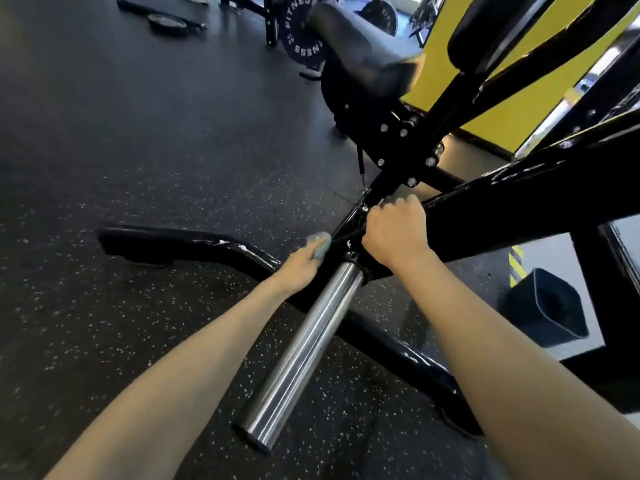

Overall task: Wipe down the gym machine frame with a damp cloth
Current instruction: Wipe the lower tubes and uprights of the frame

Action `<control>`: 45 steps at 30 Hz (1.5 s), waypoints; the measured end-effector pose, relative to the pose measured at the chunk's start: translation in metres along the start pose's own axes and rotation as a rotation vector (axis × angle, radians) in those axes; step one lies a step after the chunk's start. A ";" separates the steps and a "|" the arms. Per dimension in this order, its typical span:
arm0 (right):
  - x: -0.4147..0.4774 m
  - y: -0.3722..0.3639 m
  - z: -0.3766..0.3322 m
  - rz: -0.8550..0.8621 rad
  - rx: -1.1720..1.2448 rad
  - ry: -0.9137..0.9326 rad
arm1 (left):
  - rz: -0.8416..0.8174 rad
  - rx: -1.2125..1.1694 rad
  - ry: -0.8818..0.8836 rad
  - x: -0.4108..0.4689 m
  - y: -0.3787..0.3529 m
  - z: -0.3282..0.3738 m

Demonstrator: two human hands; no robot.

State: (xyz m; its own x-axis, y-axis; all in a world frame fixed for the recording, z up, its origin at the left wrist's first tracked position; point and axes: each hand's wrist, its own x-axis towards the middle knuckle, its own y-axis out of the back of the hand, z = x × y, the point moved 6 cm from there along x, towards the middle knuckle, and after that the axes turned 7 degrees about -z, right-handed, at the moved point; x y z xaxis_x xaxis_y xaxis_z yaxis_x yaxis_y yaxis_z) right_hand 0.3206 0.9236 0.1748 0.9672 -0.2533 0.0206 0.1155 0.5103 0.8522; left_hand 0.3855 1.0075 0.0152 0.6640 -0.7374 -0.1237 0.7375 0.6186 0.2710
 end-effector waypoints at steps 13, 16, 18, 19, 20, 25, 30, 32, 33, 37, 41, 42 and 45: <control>0.009 -0.013 0.002 0.044 -0.048 0.055 | 0.024 -0.040 -0.223 -0.002 -0.016 -0.023; 0.005 -0.018 0.001 0.069 -0.081 0.072 | -0.038 0.353 -0.606 -0.015 -0.024 0.017; 0.004 -0.015 -0.001 0.088 -0.103 0.085 | -0.038 0.638 -0.780 -0.014 -0.016 0.018; 0.004 -0.015 -0.001 0.061 -0.095 0.092 | -0.032 0.712 -0.799 -0.011 -0.009 0.011; 0.005 -0.017 -0.001 0.040 -0.073 0.099 | -0.019 0.756 -0.781 -0.008 -0.003 0.004; 0.006 -0.014 -0.002 0.098 -0.053 0.099 | 0.001 0.742 -0.821 -0.002 -0.012 0.028; 0.003 -0.013 -0.003 0.083 -0.064 0.102 | 0.017 0.818 -0.825 -0.004 -0.005 0.001; 0.001 -0.013 -0.004 0.068 -0.026 0.095 | 0.018 0.834 -0.781 -0.008 -0.001 -0.015; 0.000 -0.013 -0.005 0.074 -0.011 0.096 | 0.010 0.830 -0.780 -0.010 -0.003 -0.013; 0.003 -0.013 -0.004 0.092 -0.026 0.086 | -0.026 0.838 -0.898 -0.011 -0.013 0.015; 0.002 -0.014 -0.005 0.050 -0.013 0.089 | -0.022 0.878 -0.854 -0.011 -0.005 -0.005; 0.002 -0.016 -0.005 0.041 -0.016 0.089 | -0.024 0.875 -0.846 -0.012 -0.006 -0.005; 0.003 -0.013 -0.007 0.090 -0.078 0.090 | -0.035 0.837 -0.927 -0.011 -0.016 0.021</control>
State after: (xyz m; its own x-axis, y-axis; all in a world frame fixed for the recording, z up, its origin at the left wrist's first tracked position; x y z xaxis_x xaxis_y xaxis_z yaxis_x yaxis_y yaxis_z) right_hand 0.3233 0.9220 0.1600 0.9904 -0.1307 0.0452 0.0412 0.5912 0.8055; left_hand 0.3637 0.9995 0.0325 0.0583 -0.8736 0.4831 0.2230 0.4831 0.8467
